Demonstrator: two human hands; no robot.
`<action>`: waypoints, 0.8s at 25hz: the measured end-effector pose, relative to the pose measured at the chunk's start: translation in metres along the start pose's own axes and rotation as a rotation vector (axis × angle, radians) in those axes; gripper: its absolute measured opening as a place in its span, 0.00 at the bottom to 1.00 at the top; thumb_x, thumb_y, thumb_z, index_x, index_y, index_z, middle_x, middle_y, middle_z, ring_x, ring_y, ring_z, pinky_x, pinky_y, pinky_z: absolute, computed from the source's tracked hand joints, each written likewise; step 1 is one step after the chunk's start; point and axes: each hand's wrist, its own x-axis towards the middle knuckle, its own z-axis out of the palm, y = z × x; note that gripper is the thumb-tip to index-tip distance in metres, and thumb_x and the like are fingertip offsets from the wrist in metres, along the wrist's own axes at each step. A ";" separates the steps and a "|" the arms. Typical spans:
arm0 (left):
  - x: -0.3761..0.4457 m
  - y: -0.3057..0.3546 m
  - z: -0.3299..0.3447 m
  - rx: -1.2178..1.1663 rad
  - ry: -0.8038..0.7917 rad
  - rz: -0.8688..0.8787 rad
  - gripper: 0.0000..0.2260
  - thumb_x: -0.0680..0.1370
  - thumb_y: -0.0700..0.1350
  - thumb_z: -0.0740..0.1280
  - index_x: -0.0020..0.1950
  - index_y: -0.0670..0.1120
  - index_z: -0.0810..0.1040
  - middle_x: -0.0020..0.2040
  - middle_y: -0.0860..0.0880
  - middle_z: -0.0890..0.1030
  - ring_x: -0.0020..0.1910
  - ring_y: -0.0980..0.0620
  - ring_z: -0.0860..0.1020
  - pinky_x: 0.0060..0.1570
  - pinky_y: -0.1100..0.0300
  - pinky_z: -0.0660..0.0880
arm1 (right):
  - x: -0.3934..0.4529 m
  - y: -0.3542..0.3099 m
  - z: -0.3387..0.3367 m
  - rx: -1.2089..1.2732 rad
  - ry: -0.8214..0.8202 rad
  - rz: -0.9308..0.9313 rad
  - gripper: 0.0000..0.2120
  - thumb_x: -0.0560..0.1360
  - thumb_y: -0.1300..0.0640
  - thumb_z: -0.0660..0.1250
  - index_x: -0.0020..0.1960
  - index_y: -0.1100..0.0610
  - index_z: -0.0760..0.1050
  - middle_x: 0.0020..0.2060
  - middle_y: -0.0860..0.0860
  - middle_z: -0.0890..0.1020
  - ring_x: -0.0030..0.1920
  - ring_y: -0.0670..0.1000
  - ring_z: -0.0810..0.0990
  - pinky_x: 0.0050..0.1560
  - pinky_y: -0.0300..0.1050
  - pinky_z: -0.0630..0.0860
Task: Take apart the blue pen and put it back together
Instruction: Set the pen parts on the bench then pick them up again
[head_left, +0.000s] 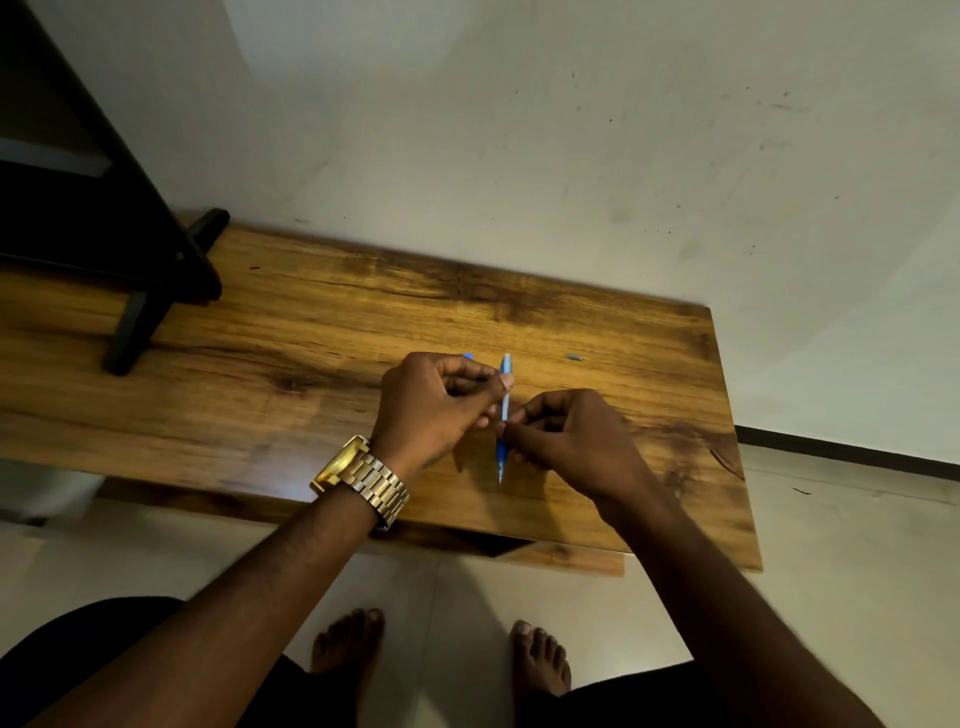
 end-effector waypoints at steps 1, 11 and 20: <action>0.002 -0.001 -0.003 0.123 0.067 0.059 0.11 0.76 0.52 0.82 0.52 0.46 0.90 0.41 0.51 0.91 0.38 0.55 0.90 0.41 0.64 0.86 | 0.004 0.000 -0.001 0.012 0.036 0.022 0.04 0.76 0.55 0.81 0.45 0.54 0.87 0.36 0.50 0.90 0.34 0.45 0.88 0.36 0.36 0.81; 0.022 -0.022 -0.022 0.606 0.192 0.107 0.12 0.74 0.54 0.83 0.47 0.47 0.87 0.40 0.52 0.87 0.39 0.56 0.84 0.43 0.56 0.84 | 0.035 0.016 -0.002 -0.047 0.163 0.151 0.09 0.74 0.52 0.82 0.45 0.57 0.86 0.32 0.51 0.89 0.31 0.49 0.89 0.33 0.40 0.85; 0.011 -0.019 -0.009 0.722 0.171 0.085 0.15 0.73 0.60 0.82 0.45 0.51 0.84 0.41 0.55 0.84 0.43 0.52 0.83 0.39 0.57 0.77 | 0.000 -0.003 -0.030 0.202 0.331 -0.031 0.12 0.83 0.49 0.72 0.48 0.57 0.87 0.37 0.55 0.89 0.35 0.51 0.89 0.37 0.42 0.84</action>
